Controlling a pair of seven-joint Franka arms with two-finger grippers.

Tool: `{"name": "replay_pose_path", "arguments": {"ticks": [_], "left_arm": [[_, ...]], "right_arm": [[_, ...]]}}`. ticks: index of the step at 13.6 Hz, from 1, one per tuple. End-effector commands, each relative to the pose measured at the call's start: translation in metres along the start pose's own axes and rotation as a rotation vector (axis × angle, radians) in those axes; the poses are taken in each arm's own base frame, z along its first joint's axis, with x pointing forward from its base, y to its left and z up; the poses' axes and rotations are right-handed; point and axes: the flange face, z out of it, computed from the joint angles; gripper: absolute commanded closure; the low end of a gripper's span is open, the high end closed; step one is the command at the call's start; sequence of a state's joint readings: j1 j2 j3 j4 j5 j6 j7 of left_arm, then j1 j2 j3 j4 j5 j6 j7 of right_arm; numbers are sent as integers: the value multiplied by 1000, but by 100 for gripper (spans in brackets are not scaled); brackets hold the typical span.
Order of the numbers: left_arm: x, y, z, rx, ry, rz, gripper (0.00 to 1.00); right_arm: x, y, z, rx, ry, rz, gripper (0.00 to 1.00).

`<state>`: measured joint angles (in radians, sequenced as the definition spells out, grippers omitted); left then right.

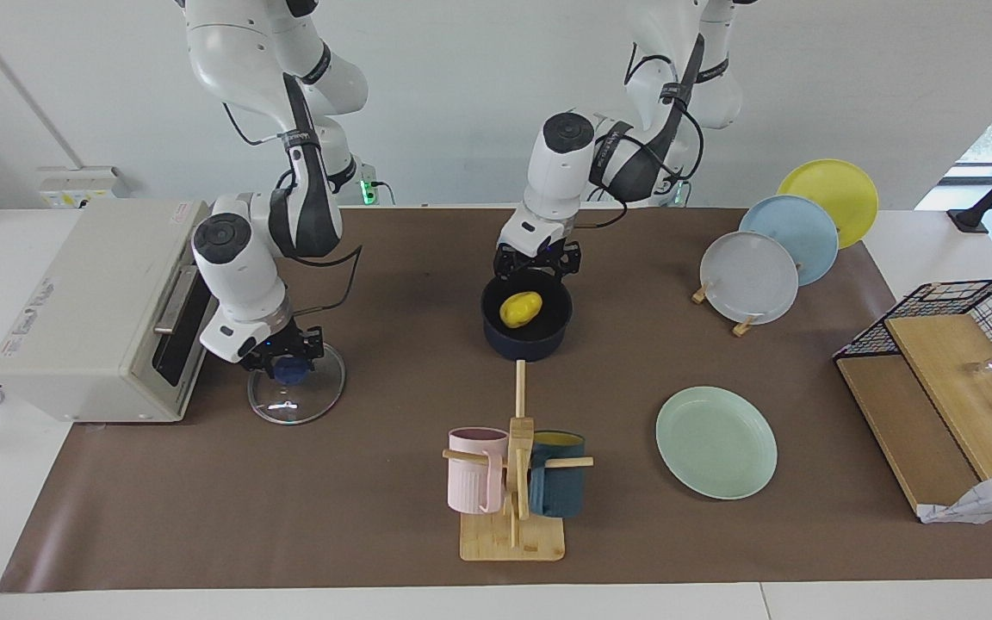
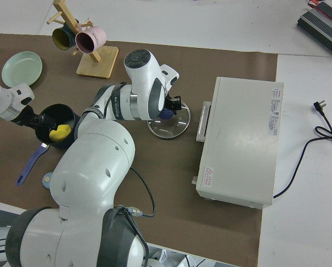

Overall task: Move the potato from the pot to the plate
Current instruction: 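Set the lid down by the oven while the left gripper reaches the pot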

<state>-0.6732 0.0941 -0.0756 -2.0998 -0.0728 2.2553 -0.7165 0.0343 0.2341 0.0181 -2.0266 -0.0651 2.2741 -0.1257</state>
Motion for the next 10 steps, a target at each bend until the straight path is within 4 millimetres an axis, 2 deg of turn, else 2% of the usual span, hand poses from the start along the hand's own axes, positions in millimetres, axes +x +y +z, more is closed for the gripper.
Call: {"name": "replay_pose_path", "arguments": {"ticks": [1,3,6,8,10], "left_arm": [[-5,6,12,-17,11,-21,0],[-8,9,23,-4,-4,-29,0],[-12,14,35,8,-19,-22,0],[-12,14,42,20,-29,-19,0],[-19,20,46,22,-34,-10,0]], "right_arm": [[5,5,-28,7,15,-8,0],[17,8,-69,10,-26,4,0],[24,17,-161,15,-93,38,0],[10,23,-207,20,-131,77,0],[-9,16,-236,11,-118,127,0]]}}
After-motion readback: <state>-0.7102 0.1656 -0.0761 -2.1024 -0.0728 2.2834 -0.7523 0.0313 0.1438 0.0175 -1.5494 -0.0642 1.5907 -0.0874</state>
